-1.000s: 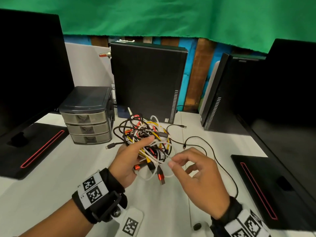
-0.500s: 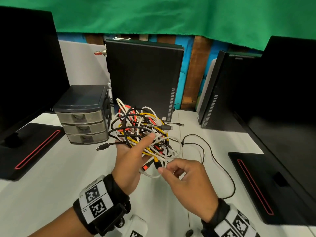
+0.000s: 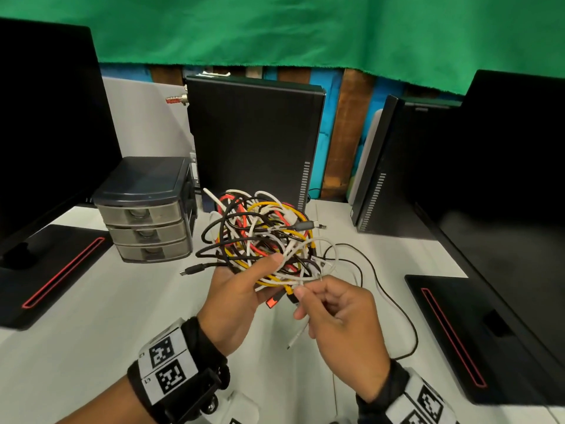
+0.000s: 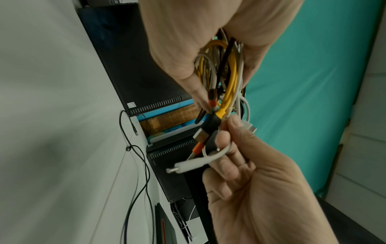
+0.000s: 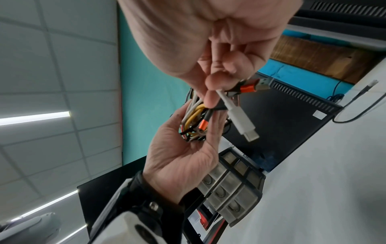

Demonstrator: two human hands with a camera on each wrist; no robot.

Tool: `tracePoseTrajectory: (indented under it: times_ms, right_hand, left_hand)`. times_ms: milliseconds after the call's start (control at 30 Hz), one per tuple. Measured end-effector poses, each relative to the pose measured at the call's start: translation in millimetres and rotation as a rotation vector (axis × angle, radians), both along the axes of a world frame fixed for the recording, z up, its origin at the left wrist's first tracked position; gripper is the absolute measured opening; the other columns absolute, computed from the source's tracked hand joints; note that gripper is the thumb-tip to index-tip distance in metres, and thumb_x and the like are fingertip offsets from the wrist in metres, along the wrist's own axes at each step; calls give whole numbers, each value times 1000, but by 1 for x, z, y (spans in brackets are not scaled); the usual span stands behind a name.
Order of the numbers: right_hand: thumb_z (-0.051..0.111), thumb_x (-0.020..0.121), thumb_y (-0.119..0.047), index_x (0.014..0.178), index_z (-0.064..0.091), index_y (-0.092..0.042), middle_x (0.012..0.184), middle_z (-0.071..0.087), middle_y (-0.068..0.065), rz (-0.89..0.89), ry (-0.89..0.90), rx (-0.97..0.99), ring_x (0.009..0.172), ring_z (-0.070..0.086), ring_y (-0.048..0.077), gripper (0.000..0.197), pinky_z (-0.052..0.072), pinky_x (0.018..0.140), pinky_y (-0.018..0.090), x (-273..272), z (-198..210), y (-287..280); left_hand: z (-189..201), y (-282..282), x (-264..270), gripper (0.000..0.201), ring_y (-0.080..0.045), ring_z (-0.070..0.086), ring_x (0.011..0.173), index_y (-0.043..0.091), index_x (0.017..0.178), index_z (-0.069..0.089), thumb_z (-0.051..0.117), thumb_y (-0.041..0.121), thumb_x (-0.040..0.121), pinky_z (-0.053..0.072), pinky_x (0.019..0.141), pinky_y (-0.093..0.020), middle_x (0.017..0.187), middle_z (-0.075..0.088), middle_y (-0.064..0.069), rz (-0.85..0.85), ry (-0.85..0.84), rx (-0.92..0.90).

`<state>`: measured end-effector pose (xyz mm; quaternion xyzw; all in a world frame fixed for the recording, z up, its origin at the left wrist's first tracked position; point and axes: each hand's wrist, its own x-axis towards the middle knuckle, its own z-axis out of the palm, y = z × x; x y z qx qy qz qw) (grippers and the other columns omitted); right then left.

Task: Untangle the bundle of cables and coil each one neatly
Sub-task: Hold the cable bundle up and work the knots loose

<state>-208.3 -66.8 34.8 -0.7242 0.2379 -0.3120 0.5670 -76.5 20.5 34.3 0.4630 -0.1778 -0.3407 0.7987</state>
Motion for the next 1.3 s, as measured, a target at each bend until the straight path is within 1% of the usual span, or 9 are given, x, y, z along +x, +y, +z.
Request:
tracePoseTrajectory:
  times_ms: [100,300,467,633,800,933,1100,1200,1300]
  right_hand:
    - [70,90,-13,73,74,-13,62,69,7,-26,-38,31,44,47,8,18,40,51,23,0,2,-3]
    - [71,88,-11,83,74,-7,69,72,13,55,-80,150,47,54,18,6,42,45,20,-2,7,-1]
    - [74,83,-8,82,73,-11,75,73,10,8,-144,64,56,64,21,3,43,49,23,-5,9,-6]
    - [69,91,-13,85,75,-22,80,72,1,-172,-202,-115,68,62,20,12,47,57,23,-9,17,-29]
    - [62,95,-13,88,76,-15,74,73,5,23,-101,-42,57,58,11,16,42,51,14,-7,20,-33]
    - [59,98,-10,92,71,-9,72,73,10,75,-15,165,46,56,18,13,35,38,21,-5,18,-33]
    - [75,86,-8,87,67,-5,73,74,11,130,69,161,43,61,22,9,37,37,16,-10,25,-37]
    - [79,83,-14,95,69,-17,75,75,5,121,121,35,50,66,20,16,52,53,24,-9,22,-37]
    - [79,84,-25,97,69,-46,72,70,-6,81,178,-198,53,59,8,26,53,63,27,-7,13,-38]
  left_hand:
    - [1,0,1,20,-30,69,83,-4,97,69,75,5,81,54,60,-30,93,72,-20,-46,29,-45]
    - [8,1,13,42,-38,68,105,-13,118,64,66,5,80,60,86,-38,123,65,-30,-96,203,-52]
    - [10,2,18,31,-34,71,94,-12,106,71,61,0,79,61,84,-39,117,68,-27,-129,297,-70]
    - [5,4,15,42,-36,72,92,-9,113,68,68,-8,72,61,72,-38,112,70,-28,-128,176,-19]
    - [2,3,10,43,-38,72,94,-9,115,66,68,-11,71,61,77,-42,111,70,-28,-153,85,10]
    - [2,2,10,48,-40,71,95,-10,117,63,71,-13,70,61,73,-41,114,68,-31,-171,89,13]
    - [2,3,10,51,-40,71,95,-10,118,64,68,-4,68,60,72,-40,115,67,-32,-185,84,13]
    - [2,2,9,51,-39,72,94,-11,118,63,68,-4,67,61,70,-40,114,67,-33,-196,81,15]
    - [0,2,9,50,-40,71,94,-10,117,64,68,-3,67,61,71,-41,114,67,-33,-200,52,41]
